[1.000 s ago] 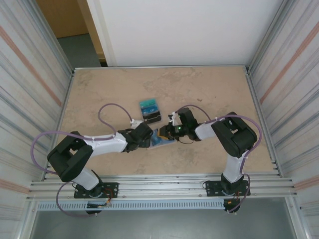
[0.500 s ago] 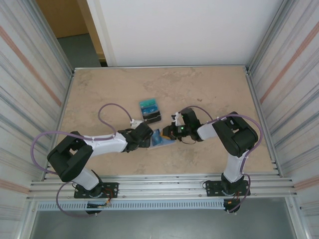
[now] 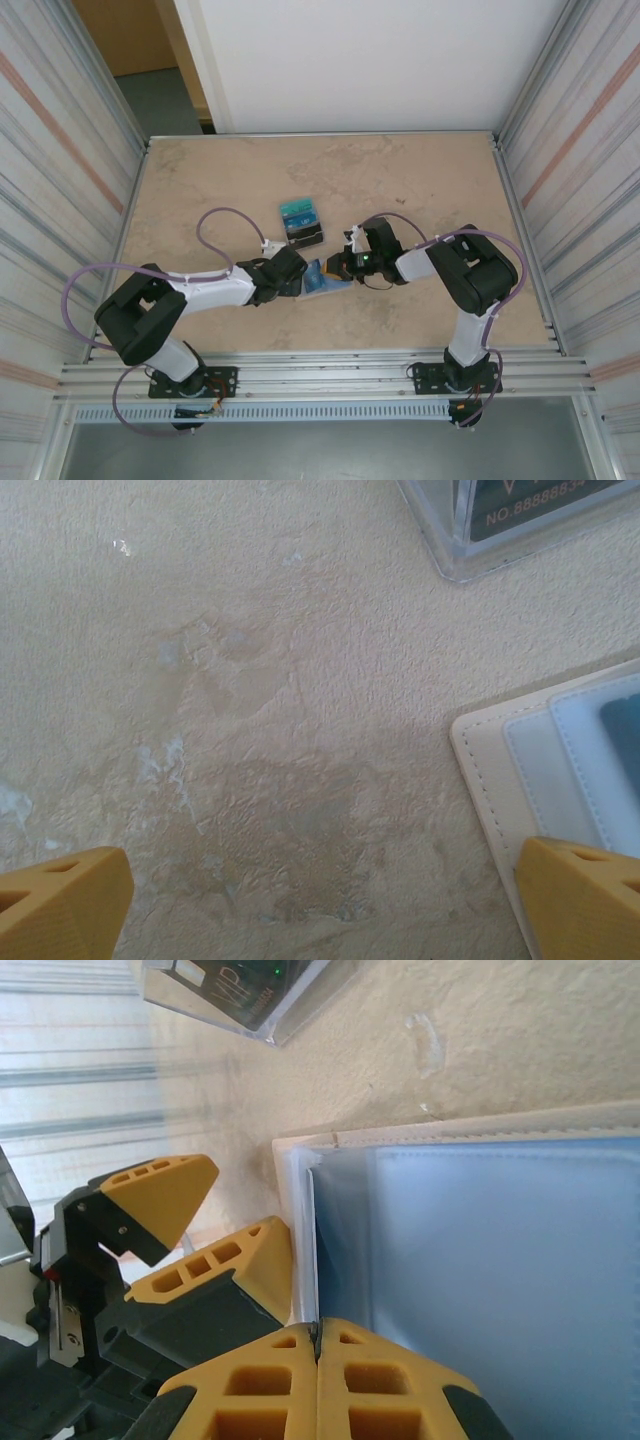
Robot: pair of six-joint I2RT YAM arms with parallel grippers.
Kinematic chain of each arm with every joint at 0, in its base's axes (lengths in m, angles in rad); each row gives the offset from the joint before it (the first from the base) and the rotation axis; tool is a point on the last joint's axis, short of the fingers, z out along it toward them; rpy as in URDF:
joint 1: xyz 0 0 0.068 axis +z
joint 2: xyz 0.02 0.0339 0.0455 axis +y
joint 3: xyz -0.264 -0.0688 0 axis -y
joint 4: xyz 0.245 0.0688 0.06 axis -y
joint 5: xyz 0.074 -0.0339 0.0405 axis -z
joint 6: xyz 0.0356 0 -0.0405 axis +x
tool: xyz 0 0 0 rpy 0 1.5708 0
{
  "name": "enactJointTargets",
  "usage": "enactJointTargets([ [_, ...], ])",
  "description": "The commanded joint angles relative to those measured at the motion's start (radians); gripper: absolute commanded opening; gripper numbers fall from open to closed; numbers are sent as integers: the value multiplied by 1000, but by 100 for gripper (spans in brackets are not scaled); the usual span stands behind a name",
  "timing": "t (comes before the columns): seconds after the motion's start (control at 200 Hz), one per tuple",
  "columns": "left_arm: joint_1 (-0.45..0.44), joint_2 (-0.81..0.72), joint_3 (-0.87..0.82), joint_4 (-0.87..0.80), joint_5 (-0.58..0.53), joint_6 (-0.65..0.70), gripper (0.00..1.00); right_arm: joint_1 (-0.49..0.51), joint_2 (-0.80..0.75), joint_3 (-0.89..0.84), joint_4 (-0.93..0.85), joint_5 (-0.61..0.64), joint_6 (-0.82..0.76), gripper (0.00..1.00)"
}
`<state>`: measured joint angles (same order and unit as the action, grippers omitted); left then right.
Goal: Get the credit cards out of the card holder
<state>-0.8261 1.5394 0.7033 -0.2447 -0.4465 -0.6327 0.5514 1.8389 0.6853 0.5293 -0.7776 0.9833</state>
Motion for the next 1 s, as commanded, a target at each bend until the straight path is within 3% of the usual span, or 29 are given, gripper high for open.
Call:
enactJointTargets([
  [0.0,5,8,3,-99,-22,1,99,-15,-55,-25,-29,18,-36,0],
  [0.266,5,-26,2,-105,-17,-1,98,-36,-147,0,-256,90,-175,0],
  [0.666,-5,-142,55,-112,39,20,99,-38,-156,10,-271,88,-176,0],
  [0.992,-58,37,155,-34,56,83,99,-39,-155,10,-272,84,-170,0],
])
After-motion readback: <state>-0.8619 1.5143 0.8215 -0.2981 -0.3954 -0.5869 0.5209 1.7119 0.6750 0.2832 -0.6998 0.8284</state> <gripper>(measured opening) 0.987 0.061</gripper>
